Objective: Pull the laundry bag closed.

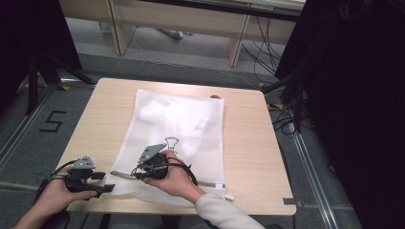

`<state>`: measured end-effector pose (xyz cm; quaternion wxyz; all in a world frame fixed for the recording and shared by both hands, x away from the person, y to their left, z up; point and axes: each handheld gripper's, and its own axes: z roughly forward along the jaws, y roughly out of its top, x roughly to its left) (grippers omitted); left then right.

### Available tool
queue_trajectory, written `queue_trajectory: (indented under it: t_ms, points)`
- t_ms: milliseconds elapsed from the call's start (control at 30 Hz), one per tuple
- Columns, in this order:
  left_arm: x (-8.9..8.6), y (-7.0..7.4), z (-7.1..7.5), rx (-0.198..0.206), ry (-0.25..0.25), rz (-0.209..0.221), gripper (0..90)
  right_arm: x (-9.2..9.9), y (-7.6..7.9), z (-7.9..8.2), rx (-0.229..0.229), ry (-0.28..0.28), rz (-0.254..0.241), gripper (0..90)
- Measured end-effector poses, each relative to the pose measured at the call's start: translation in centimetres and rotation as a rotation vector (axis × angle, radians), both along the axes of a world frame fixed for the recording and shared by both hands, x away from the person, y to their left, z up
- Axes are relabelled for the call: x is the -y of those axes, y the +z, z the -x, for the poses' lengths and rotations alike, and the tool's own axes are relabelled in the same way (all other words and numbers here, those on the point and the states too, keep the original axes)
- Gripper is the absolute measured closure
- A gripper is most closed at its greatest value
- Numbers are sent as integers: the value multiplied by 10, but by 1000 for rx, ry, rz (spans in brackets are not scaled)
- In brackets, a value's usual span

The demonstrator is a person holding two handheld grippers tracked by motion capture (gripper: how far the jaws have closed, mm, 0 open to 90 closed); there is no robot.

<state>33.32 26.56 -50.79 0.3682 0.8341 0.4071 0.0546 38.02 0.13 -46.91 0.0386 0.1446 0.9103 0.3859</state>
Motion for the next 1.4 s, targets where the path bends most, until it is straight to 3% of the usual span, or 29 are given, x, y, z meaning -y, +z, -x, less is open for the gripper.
queue_trajectory:
  t_ms: [633, 900, 1200, 1233, 1400]
  points:
    - [0, 1, 0, 12, -14, -2, 326, -38, -6, -9, -19, 31, 9, 706]
    - [0, 0, 0, 3, -24, -2, 325, -55, -16, -12, -36, 45, 25, 732]
    - [0, 1, 0, 2, -23, -15, 324, -70, -21, -16, -15, 59, 46, 759]
    - [1, 0, 1, 3, -6, 11, 324, -71, -21, -16, -26, 53, 44, 764]
    - [1, 0, 0, 1, -9, 14, 324, -76, -25, -18, -34, 47, 54, 778]
